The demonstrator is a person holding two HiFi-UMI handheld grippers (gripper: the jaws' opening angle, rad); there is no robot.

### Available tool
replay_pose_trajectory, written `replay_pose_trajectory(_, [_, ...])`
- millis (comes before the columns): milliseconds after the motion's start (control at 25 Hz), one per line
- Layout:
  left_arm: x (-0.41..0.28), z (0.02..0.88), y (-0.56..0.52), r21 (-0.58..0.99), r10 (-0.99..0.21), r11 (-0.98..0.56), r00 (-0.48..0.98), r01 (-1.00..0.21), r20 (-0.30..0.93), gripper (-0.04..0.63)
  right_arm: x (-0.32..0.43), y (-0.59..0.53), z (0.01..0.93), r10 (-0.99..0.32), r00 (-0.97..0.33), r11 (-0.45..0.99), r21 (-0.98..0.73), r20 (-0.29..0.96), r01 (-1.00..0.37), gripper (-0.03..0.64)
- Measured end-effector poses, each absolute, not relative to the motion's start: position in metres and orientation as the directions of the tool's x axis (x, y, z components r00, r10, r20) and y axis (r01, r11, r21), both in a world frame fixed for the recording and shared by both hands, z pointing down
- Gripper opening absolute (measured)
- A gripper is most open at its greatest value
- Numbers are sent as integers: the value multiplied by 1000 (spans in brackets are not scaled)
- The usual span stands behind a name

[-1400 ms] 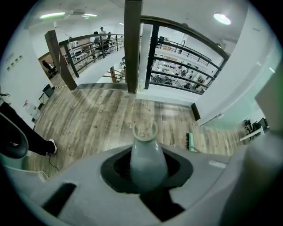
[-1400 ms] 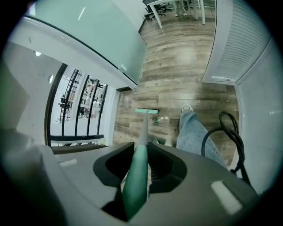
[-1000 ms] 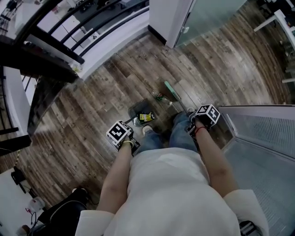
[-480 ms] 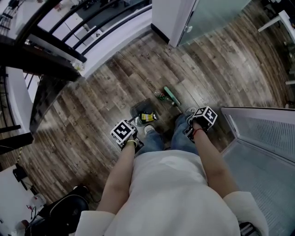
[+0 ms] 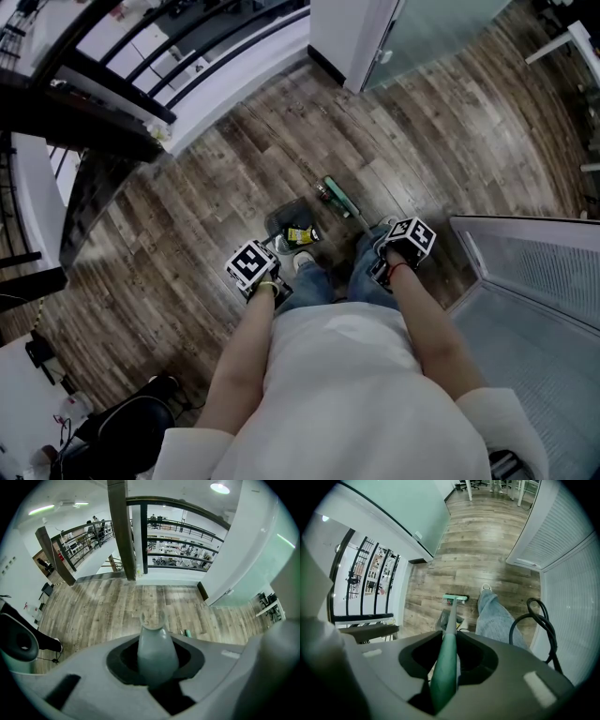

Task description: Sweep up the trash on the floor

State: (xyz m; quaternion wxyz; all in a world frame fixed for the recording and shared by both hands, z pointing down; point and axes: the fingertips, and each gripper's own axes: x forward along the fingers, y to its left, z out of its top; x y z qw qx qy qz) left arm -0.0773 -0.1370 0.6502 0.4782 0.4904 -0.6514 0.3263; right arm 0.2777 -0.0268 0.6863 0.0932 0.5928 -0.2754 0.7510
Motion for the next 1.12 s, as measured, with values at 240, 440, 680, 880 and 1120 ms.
replay_pose_trajectory(240, [-77, 646, -136, 39, -325, 307, -66, -951, 943, 83, 260, -21, 685, -183, -302, -837, -309, 936, -452, 101])
replay_pose_trajectory(440, [-79, 653, -138, 57, -330, 305, -49, -950, 943, 84, 244, -16, 684, -166, -332, -823, -316, 928, -472, 101])
replay_pose_trajectory(680, [-81, 649, -139, 43, -337, 308, -66, -950, 939, 84, 233, -11, 683, -141, -352, -798, -316, 925, -513, 101])
replay_pose_trajectory(880, [-79, 653, -139, 58, -340, 308, -53, -949, 939, 84, 220, -1, 680, -112, -383, -789, -317, 917, -526, 101])
replay_pose_trajectory(1120, [-79, 653, -138, 61, -341, 301, -48, -952, 939, 86, 209, -1, 670, -105, -389, -786, -316, 915, -531, 101])
